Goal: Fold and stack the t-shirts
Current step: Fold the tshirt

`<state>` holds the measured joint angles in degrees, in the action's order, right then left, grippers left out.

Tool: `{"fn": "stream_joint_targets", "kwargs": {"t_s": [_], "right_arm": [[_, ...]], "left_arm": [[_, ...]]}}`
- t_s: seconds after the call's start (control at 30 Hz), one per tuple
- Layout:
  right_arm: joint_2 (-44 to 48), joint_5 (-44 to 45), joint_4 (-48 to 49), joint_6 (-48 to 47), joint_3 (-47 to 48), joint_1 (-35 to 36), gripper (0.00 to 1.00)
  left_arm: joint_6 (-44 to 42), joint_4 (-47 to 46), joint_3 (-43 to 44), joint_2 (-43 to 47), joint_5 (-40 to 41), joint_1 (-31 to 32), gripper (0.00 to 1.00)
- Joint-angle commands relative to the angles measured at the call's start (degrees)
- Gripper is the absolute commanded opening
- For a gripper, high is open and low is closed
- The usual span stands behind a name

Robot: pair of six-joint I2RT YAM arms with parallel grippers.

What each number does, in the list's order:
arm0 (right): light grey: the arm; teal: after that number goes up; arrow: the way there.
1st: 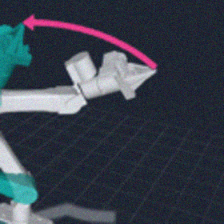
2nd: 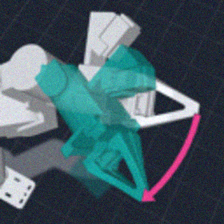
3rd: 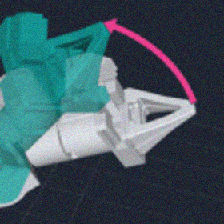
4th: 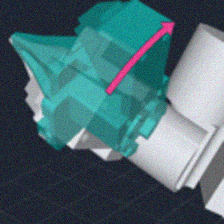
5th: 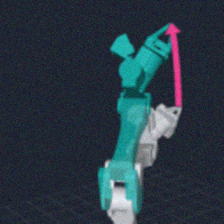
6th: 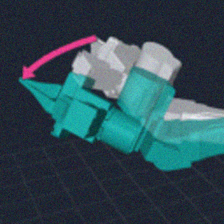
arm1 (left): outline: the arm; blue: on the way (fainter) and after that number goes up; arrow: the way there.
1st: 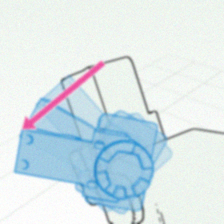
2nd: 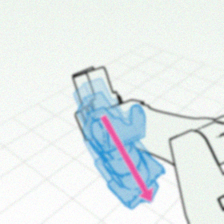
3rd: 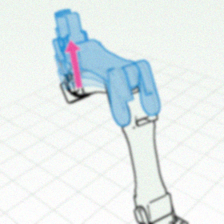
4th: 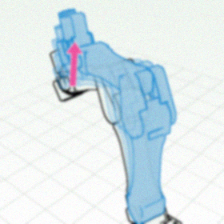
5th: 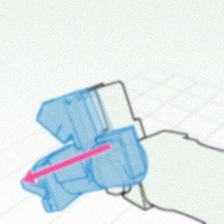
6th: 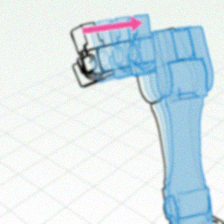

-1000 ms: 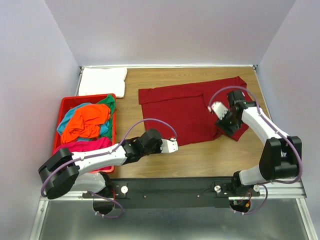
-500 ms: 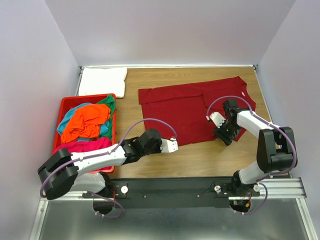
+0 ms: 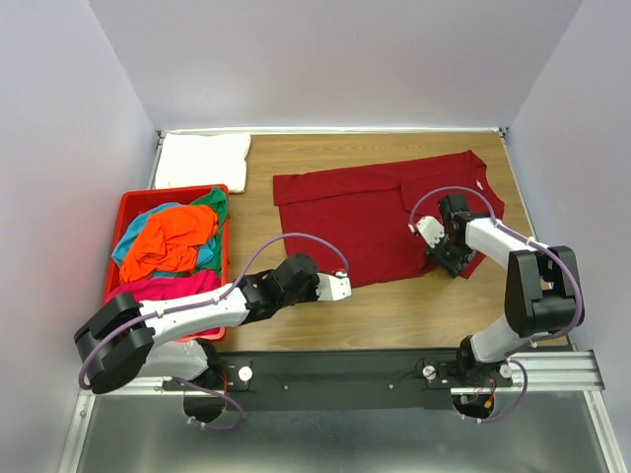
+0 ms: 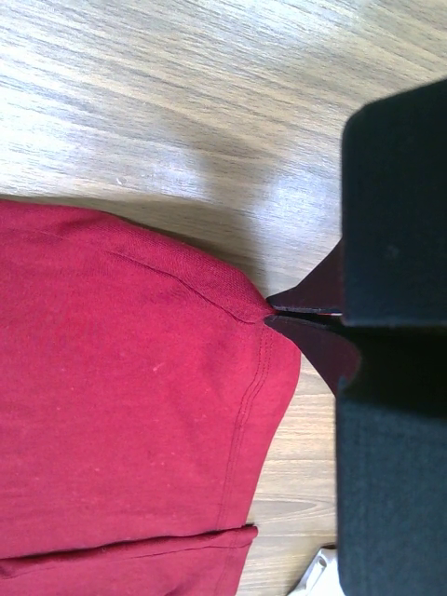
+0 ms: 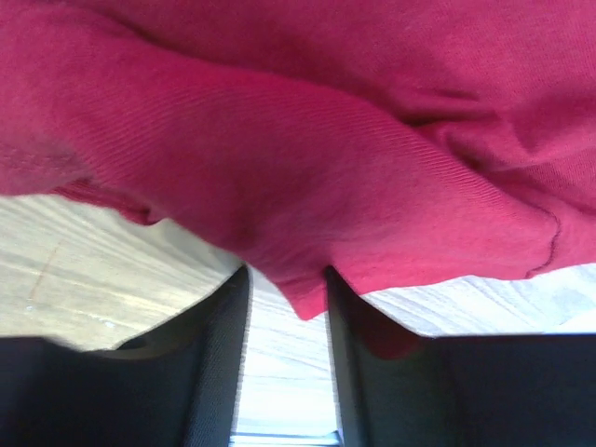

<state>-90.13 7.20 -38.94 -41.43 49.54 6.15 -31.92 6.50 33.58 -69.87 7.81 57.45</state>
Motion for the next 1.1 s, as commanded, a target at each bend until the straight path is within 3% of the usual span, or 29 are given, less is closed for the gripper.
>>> {"fn": "stream_joint_targets", "kwargs": {"t_s": [0.0,0.1,0.33,0.73,0.8,0.9,0.97,1.07], "right_arm": [[-0.84,1.68,2.11,0.91,-0.15,-0.17,0.38],[-0.93,1.76,2.11,0.83,0.29,-0.44,0.26],[0.22,3.17,2.02,0.21,4.42,-1.67,0.15],[-7.60,4.40,2.20,-0.23,18.12,-3.16,0.10],[-9.88,4.92,2.46,0.82,20.41,-3.43,0.13],[-12.87,8.34,5.88,3.71,23.41,-3.96,0.26],[-13.58,10.64,7.47,4.86,25.07,-4.13,0.42],[-11.40,8.54,7.65,5.74,25.08,-4.22,0.48]], "left_arm": [[-0.42,-1.23,-0.71,0.61,-1.66,-0.23,0.00],[-0.42,-1.23,-0.71,0.61,-1.75,-0.32,0.00],[-0.42,-1.23,-0.71,0.61,-1.84,-0.32,0.00],[-0.42,-1.23,-0.80,0.52,-1.93,-0.41,0.00],[-0.42,-1.14,-0.71,0.61,-2.01,-0.41,0.00],[-0.42,-1.23,-0.71,0.52,-2.01,-0.41,0.00],[-0.42,-1.23,-0.80,0.69,-1.93,-0.50,0.00],[-0.42,-1.32,-0.89,0.87,-1.84,-0.50,0.00]]}}
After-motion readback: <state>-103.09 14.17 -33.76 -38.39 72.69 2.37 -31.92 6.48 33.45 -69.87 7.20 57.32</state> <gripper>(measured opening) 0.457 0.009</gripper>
